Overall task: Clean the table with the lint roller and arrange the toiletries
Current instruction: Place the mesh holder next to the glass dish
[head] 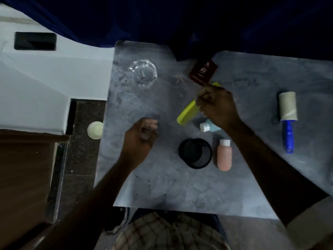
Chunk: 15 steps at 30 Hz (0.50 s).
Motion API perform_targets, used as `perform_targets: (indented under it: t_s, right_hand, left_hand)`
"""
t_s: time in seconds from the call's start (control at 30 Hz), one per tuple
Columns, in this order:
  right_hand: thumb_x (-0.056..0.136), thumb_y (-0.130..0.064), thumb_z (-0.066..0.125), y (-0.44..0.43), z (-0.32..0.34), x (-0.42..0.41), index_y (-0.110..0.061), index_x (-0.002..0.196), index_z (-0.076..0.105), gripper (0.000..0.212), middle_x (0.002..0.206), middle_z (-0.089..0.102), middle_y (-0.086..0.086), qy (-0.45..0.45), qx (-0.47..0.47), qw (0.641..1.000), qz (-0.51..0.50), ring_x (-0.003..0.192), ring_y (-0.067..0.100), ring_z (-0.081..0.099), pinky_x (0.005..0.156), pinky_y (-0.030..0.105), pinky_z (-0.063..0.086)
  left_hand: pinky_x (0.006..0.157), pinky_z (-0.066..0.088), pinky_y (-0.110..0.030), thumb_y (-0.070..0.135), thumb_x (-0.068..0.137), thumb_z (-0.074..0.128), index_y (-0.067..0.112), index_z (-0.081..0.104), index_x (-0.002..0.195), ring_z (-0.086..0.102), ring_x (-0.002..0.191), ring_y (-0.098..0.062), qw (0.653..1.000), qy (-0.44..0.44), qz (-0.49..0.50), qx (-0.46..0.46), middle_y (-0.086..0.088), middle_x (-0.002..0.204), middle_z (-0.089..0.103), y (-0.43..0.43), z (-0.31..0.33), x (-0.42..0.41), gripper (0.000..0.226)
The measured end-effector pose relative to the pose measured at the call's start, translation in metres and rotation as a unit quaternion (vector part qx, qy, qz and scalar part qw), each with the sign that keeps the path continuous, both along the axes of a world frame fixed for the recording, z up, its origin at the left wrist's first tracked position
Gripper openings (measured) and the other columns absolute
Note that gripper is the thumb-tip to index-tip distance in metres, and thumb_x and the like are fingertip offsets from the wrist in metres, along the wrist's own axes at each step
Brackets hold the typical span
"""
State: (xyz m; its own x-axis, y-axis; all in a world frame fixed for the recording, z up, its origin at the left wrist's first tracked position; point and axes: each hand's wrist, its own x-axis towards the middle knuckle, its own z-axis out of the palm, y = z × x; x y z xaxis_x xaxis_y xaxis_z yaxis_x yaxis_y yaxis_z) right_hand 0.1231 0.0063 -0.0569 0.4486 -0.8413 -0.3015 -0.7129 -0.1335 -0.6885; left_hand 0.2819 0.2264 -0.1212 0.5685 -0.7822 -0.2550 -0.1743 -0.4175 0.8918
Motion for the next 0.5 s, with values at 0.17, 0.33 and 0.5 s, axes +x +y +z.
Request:
perform_targets:
  t_s: [0.17,0.33,0.5]
  right_hand:
    - [0.082,-0.012,0.062,0.031,-0.005,-0.067,-0.012,0.087,0.068,0.008,0.083,0.075,0.007,-0.034,0.037,0.999,-0.014,0.076,0.032,0.073,0.077,0.055,0.059]
    - [0.089,-0.01,0.06,0.064,-0.022,-0.109,-0.015,0.095,0.067,0.011,0.086,0.076,0.004,-0.038,0.041,0.998,-0.016,0.077,0.025,0.073,0.078,0.045,0.06]
    - [0.09,-0.013,0.062,0.087,-0.032,-0.126,-0.012,0.11,0.065,0.02,0.102,0.072,0.006,-0.004,0.018,0.999,0.028,0.089,0.023,0.07,0.078,0.041,0.058]
  left_hand:
    - [0.068,0.054,-0.009,0.016,0.084,0.079,0.035,0.062,0.139,0.07,0.101,-0.007,0.994,-0.004,-0.103,0.02,0.019,0.133,0.067,0.026,-0.005,-0.055,0.061]
    - [0.064,0.059,-0.011,0.038,0.075,0.083,0.057,0.039,0.151,0.066,0.108,0.001,0.988,-0.01,-0.152,0.016,0.022,0.145,0.049,0.027,-0.014,-0.08,0.089]
    - [0.067,0.057,-0.007,0.05,0.069,0.08,0.059,0.032,0.157,0.061,0.113,0.008,0.982,-0.04,-0.184,0.031,0.036,0.147,0.038,0.018,-0.017,-0.087,0.101]
